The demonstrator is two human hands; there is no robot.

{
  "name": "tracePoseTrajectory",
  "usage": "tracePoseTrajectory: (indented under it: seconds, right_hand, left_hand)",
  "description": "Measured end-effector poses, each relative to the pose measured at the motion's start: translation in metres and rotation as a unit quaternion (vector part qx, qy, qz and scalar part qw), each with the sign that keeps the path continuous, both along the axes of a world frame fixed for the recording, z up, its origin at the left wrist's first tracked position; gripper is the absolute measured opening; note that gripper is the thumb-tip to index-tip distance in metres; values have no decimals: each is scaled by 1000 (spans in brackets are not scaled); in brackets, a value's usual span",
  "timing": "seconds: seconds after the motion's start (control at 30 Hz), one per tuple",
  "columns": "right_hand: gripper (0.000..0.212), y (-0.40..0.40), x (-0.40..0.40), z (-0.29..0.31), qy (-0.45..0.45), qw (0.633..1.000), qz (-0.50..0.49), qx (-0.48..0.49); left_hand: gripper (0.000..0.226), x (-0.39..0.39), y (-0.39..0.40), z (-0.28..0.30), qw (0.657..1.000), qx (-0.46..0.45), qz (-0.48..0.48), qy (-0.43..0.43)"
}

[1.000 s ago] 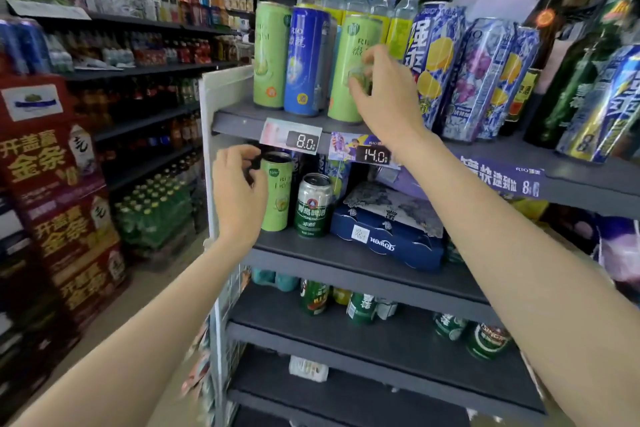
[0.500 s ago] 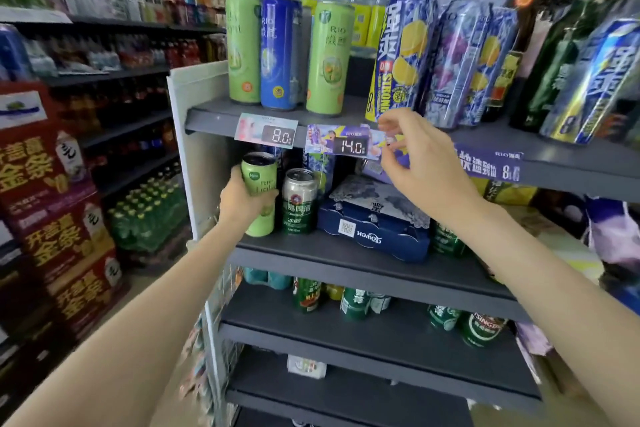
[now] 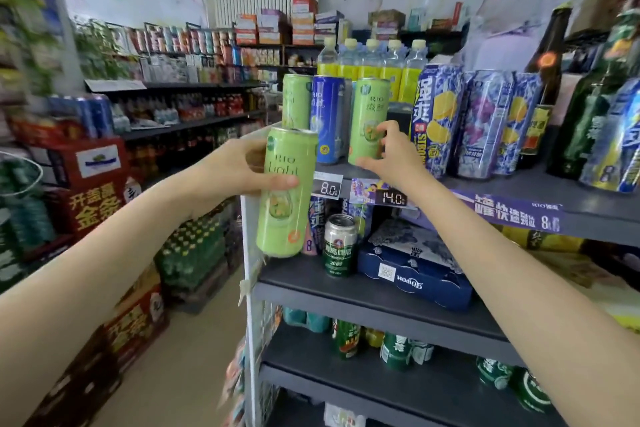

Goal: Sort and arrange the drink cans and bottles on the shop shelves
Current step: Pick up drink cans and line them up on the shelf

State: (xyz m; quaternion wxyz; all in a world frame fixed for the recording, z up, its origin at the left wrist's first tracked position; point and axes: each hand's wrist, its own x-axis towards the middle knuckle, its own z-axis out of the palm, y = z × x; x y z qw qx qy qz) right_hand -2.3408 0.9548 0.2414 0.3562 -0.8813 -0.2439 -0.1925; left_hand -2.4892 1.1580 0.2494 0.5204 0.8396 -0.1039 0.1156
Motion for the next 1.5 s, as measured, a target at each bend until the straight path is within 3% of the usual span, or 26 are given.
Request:
tracePoseTrajectory:
  seconds: [0.17,0.3,0.83,0.97,1.1,1.17,1.23,1.27,1.37,1.5]
  right_hand:
    - [69,18,22,9,31,994,-98,35]
    - [79,32,39,18,85,989,-118,26]
    - [61,47,98,21,124,975,-180,49]
    - [65,48,92,23,141,974,-166,65]
    - [70,36,52,45,70,987,-58,130]
    - [62,24,24,55,119,979,63,154]
    - [63,18,0,57,216,947,182,155]
    - [67,17,-6,56,214,950,188,125]
    - [75,20,-10,49,96,989,87,64]
    - [76,16,-2,43,98,993,29,67]
  left_hand:
    - [29,32,-9,31,992,-94,64,-59]
    - [30,60,-9,45,983,-134,98,-81]
    - [34,100,-8,53,978,-141,102,-114]
    - [35,101,-6,53,979,-141,104,-105]
    - [35,100,-6,55,978,-155,94,-103]
    - [39,102,-10,57,978,-164,85,-100]
    - [42,106,-20,59,977,-172,76,-103]
    - [43,108,-27,59,976,-174,71,-107]
    - [44,118,-47,58,981,-149,60,-109]
    - [55,126,-54,55,987,-60,100,-115]
